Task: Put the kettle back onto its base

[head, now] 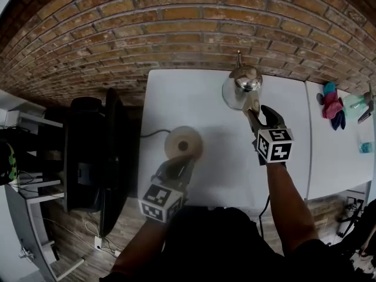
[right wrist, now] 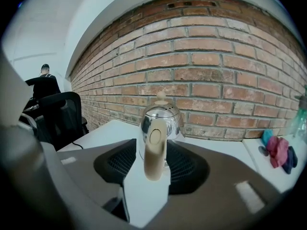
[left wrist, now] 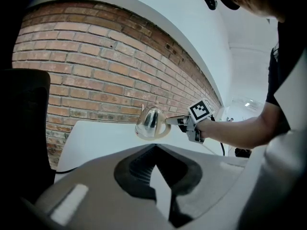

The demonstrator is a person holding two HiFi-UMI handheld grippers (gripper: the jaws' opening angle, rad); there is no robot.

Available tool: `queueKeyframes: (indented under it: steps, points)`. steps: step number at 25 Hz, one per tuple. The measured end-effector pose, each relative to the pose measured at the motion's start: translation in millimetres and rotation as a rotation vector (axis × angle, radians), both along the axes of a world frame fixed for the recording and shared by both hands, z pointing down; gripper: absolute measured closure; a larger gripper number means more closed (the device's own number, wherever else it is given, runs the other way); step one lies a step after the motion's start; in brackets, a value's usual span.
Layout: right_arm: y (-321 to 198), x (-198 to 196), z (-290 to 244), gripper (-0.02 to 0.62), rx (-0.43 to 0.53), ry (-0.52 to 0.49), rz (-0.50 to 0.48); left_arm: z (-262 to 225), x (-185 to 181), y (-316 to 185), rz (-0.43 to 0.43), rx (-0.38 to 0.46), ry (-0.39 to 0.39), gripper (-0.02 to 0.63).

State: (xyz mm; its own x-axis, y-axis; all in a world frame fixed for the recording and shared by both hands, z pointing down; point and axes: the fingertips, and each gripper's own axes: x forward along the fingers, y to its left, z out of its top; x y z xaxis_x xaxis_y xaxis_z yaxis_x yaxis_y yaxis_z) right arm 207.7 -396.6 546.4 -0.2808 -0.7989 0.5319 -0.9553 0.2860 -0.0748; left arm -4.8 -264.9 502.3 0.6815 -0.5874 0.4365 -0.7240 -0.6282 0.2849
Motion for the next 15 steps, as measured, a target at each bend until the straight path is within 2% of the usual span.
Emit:
queueKeyframes:
  steps: [15]
  points:
    - [-33, 0, 41, 0.388, -0.071, 0.064, 0.031, 19, -11, -14, -0.022, -0.052, -0.007, 0.604]
